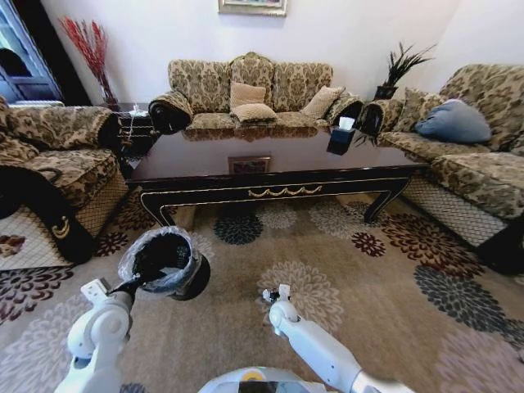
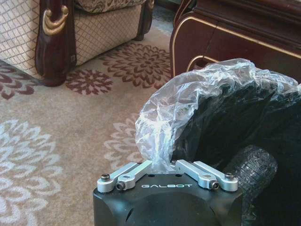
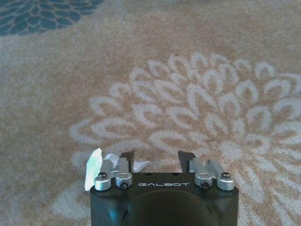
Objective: Move to the front of the table and pick up the trash from the floor, then place it into the trash bin.
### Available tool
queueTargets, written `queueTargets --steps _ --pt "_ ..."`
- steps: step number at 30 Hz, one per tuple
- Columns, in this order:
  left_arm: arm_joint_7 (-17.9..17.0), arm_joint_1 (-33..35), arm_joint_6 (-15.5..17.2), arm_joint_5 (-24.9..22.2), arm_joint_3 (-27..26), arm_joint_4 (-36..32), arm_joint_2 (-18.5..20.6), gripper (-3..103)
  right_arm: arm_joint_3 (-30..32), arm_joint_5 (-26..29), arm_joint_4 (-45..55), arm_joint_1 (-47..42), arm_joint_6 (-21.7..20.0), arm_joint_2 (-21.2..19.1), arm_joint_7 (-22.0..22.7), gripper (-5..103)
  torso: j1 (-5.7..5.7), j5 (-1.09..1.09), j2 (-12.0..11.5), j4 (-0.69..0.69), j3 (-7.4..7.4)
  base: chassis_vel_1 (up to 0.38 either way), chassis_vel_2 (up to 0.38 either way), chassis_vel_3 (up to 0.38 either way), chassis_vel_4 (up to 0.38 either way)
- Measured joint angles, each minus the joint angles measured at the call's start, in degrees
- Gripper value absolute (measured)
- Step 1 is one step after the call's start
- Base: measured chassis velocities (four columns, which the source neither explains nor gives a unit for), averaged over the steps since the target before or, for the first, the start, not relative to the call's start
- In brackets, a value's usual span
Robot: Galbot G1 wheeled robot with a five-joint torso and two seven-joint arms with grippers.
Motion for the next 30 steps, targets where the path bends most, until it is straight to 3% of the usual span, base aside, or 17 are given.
queueTargets --steps 2,4,6,7,8,10,13,21,25,30 --pt "0.01 0.15 -0.01 -0.02 -0.06 -0.34 -0.02 2 -0.09 -0.18 -0.65 -0.06 0.08 0.14 -0.79 63 0.0 0.01 0.0 -0.01 0.0 0.0 0.0 0.0 0.0" --pt "0.01 0.18 -0.01 -0.02 -0.11 -0.34 -0.01 2 -0.1 -0.19 -0.85 -0.12 0.1 0.23 -1.04 63 0.0 0.01 0.01 -0.01 -0.01 0.0 0.0 0.0 0.0" --pt "0.0 0.22 0.0 -0.01 -0.2 -0.34 0.07 2 -0.11 -0.35 -1.69 -0.13 0.37 0.57 -1.65 74 0.0 0.01 0.0 0.0 0.0 0.0 0.0 0.0 0.0" --pt "0.0 0.22 0.0 -0.01 -0.22 -0.34 0.09 2 -0.12 -0.37 -1.97 -0.11 0.46 0.68 -1.75 74 0.0 0.0 0.0 0.0 0.0 0.0 0.0 0.0 0.0" --pt "0.0 0.23 0.0 0.0 -0.26 -0.33 0.15 2 -0.14 -0.34 -2.38 -0.04 0.61 0.95 -1.88 84 0.0 0.0 0.0 0.0 0.0 0.0 0.0 0.0 0.0" --pt "0.0 0.22 0.0 0.0 -0.27 -0.31 0.19 2 -0.18 -0.2 -2.36 0.01 0.68 1.08 -1.93 84 0.0 0.0 0.0 0.0 0.0 0.0 0.0 0.0 0.0" --pt "0.0 0.08 0.0 0.0 -0.31 -0.16 0.33 2 -0.36 -0.12 -1.72 0.06 1.05 1.26 -1.95 98 0.0 0.01 0.0 0.0 -0.01 0.0 0.0 0.0 0.0" --pt "0.0 -0.28 0.0 -0.02 -0.33 0.06 0.42 2 -1.22 -3.77 1.42 0.03 2.79 0.01 -0.95 100 0.0 0.01 0.0 0.0 0.0 0.0 0.0 0.0 0.0" --pt "0.0 -0.34 0.0 -0.02 -0.33 0.24 0.32 2 -1.43 2.2 8.27 -1.02 0.7 -1.98 -0.57 100 0.0 0.0 0.0 0.0 0.0 0.0 0.0 0.0 0.0" --pt "0.0 -0.23 0.0 0.18 -0.13 0.24 0.13 2 -2.2 5.59 10.26 -1.54 -2.49 -2.08 -0.58 100 0.0 0.0 0.0 -0.01 0.0 0.0 0.0 0.0 0.0"
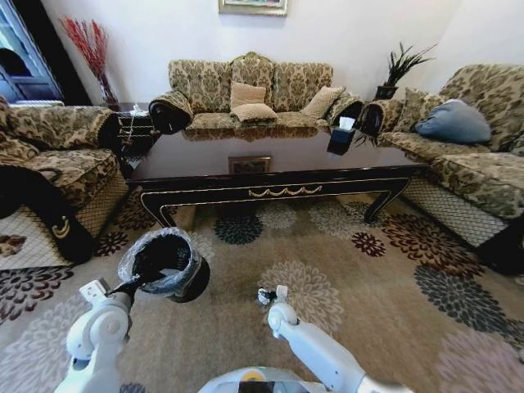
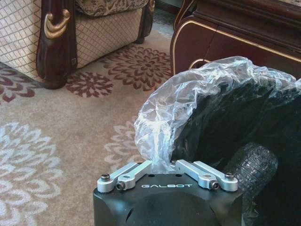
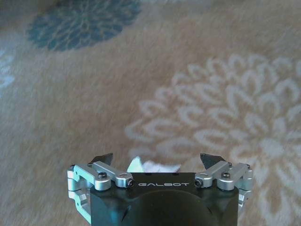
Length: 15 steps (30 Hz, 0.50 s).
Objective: Move to the front of the table and pick up the trash from the floor, then place it into the trash bin.
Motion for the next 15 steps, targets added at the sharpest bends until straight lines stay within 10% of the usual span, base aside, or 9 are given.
queueTargets --steps 15 --pt "-0.03 0.6 0.0 -0.01 -0.6 -0.63 0.33 2 -1.59 -1.94 -7.03 0.44 0.63 3.05 -0.12 100 0.0 0.0 0.0 0.01 0.0 0.0 0.0 0.0 0.0"
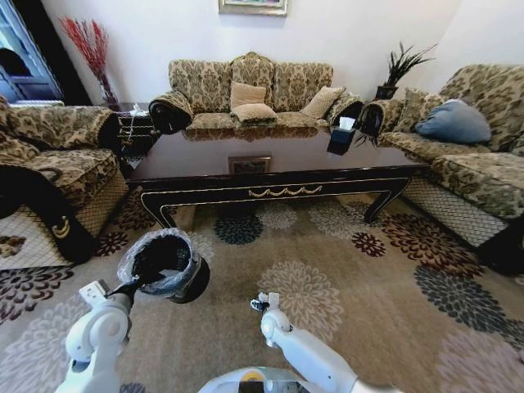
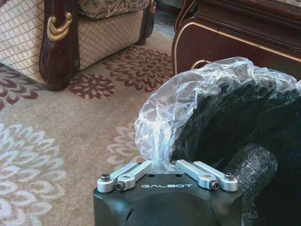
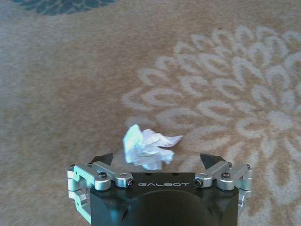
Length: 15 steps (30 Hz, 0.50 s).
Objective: Move to the front of the table and pick up the trash from the floor, then place it into the trash bin.
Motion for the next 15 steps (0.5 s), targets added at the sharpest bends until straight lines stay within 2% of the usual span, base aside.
queueTargets --steps 4,7,8,10,13,14,15 --pt "0.0 -0.11 0.0 -0.05 -0.01 -0.01 0.16 2 0.18 -0.4 -0.58 0.1 0.51 -0.24 -0.78 102 0.0 0.0 0.0 0.0 0.0 0.0 0.0 0.0 0.0" --pt "0.0 -0.18 0.0 -0.03 0.12 0.03 0.11 2 0.06 -0.58 -0.52 0.01 0.66 -0.28 -1.0 92 0.0 0.0 0.0 0.0 0.0 0.0 0.0 0.0 0.0" --pt "0.0 -0.21 0.0 -0.02 0.17 0.05 0.09 2 0.01 -0.61 -0.47 -0.02 0.68 -0.28 -1.04 92 0.0 0.0 0.0 0.0 0.0 0.0 0.0 0.0 0.0" --pt "-0.03 -0.28 0.0 0.04 0.3 0.08 0.03 2 -0.15 -0.89 -0.43 -0.16 0.79 -0.23 -1.22 82 0.0 0.0 0.0 0.0 0.0 0.0 0.0 0.0 0.0" --pt "-0.03 -0.29 0.0 0.04 0.35 0.08 0.03 2 -0.18 -1.03 -0.58 -0.21 0.82 -0.16 -1.36 77 0.0 0.0 0.0 0.0 0.0 0.0 0.0 0.0 0.0" --pt "-0.04 -0.3 0.0 0.06 0.35 0.15 0.02 2 -0.2 -1.15 -0.69 -0.25 0.87 -0.13 -1.46 71 0.0 0.0 0.0 0.0 0.0 0.0 0.0 0.0 0.0" --pt "-0.05 -0.3 0.0 0.11 0.35 0.26 -0.01 2 -0.22 -1.56 -1.01 -0.28 1.1 -0.1 -1.86 60 0.0 0.0 0.0 0.0 0.0 0.0 0.0 0.0 0.0"
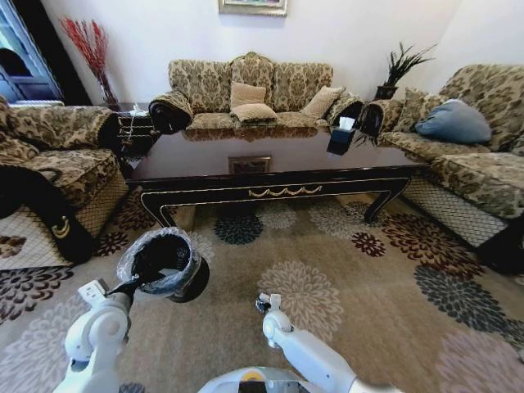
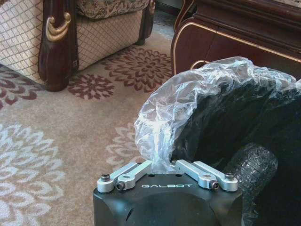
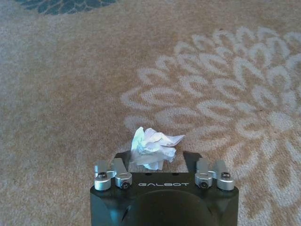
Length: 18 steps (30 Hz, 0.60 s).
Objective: Move to the front of the table and pick up the trash from the floor, then place it into the trash bin.
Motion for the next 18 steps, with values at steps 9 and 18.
queueTargets --steps 9,18 --pt "-0.01 0.02 0.0 0.22 0.07 0.24 -0.18 2 0.48 -1.03 -0.85 0.11 1.12 -0.04 -1.36 33 0.0 0.0 0.0 0.0 0.0 0.0 0.0 0.0 0.0" --pt "0.15 -0.09 0.0 1.13 0.98 0.9 -0.69 2 0.73 -2.22 3.92 -0.06 3.24 -1.75 -2.46 3 0.0 0.0 0.0 0.0 0.0 0.0 0.0 0.0 0.0"
